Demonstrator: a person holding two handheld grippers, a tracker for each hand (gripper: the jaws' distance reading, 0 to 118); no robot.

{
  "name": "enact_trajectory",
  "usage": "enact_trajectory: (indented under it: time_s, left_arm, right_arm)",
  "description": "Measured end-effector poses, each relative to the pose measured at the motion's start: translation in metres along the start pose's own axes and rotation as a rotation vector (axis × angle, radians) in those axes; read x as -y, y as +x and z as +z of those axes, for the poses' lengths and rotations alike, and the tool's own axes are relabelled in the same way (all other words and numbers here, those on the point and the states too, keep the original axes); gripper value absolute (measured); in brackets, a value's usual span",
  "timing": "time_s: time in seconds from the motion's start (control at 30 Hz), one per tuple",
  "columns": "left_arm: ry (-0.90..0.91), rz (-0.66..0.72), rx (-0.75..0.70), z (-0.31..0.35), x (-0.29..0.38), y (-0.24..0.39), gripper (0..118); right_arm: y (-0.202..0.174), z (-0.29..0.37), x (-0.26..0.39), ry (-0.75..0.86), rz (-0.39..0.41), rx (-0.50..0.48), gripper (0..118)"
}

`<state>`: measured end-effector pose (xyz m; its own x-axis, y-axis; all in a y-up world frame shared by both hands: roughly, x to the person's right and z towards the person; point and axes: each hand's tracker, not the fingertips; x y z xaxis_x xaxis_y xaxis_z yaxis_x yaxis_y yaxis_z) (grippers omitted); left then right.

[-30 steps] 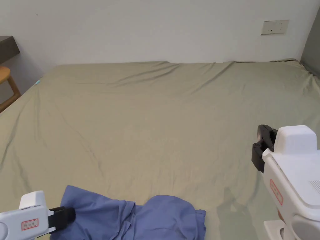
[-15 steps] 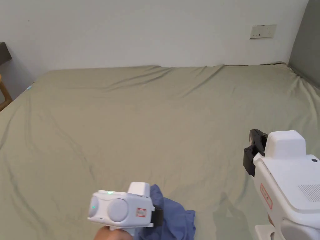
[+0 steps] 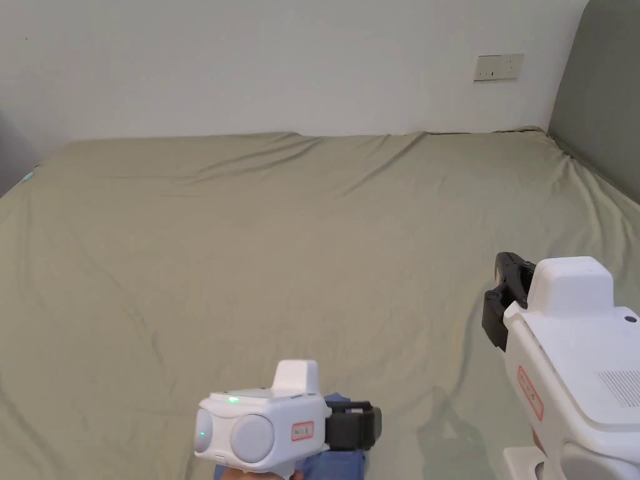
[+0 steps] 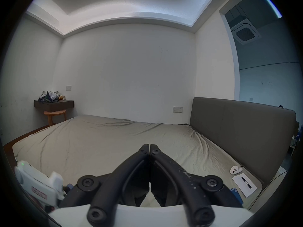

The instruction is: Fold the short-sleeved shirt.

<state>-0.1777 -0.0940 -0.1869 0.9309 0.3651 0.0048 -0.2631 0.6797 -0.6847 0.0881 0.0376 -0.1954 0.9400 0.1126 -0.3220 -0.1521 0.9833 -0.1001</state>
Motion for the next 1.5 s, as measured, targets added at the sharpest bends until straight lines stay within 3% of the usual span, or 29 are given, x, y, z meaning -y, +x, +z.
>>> enact_trajectory:
  time_s: [0.07, 0.13, 0.2, 0.23, 0.4, 0.53, 0.77, 1.1, 1.17, 1.37, 1.5]
  left_arm:
    - [0.119, -0.012, -0.035, 0.023, -0.009, -0.004, 99]
    - [0.228, -0.049, -0.078, 0.039, -0.011, -0.014, 61]
    - [0.289, -0.071, -0.146, 0.050, -0.012, -0.021, 10]
    - [0.314, -0.073, -0.177, 0.053, -0.011, -0.024, 0]
    - [0.334, -0.049, -0.213, 0.050, 0.008, -0.037, 0]
    - [0.256, -0.144, -0.256, 0.022, 0.031, -0.026, 0]
    - [0.094, -0.195, -0.212, -0.042, 0.070, -0.007, 0]
    - [-0.044, -0.177, -0.223, -0.083, 0.102, 0.019, 0]
    - [0.018, -0.137, -0.227, -0.080, 0.105, 0.021, 0]
    - [0.020, -0.208, -0.225, -0.066, 0.094, 0.023, 0]
    - [0.208, -0.162, -0.201, -0.021, 0.059, 0.023, 0]
  right_arm:
    - [0.000, 0.001, -0.002, 0.006, -0.001, 0.003, 2]
    - [-0.001, 0.002, -0.004, 0.011, 0.002, 0.004, 2]
    - [-0.002, 0.004, -0.006, 0.014, 0.001, 0.005, 2]
    - [-0.003, 0.005, -0.007, 0.018, -0.004, 0.007, 2]
    - [-0.006, 0.009, -0.008, 0.029, -0.012, 0.004, 2]
    - [-0.006, 0.011, -0.006, 0.024, -0.020, -0.006, 2]
    - [0.000, 0.014, 0.001, 0.005, -0.010, 0.003, 2]
    - [0.014, 0.010, 0.011, -0.031, -0.013, 0.037, 2]
    - [0.014, 0.011, 0.012, -0.035, -0.011, 0.041, 2]
    - [0.011, 0.013, 0.012, -0.041, -0.015, 0.041, 2]
    - [0.003, 0.017, 0.004, -0.016, -0.008, 0.028, 2]
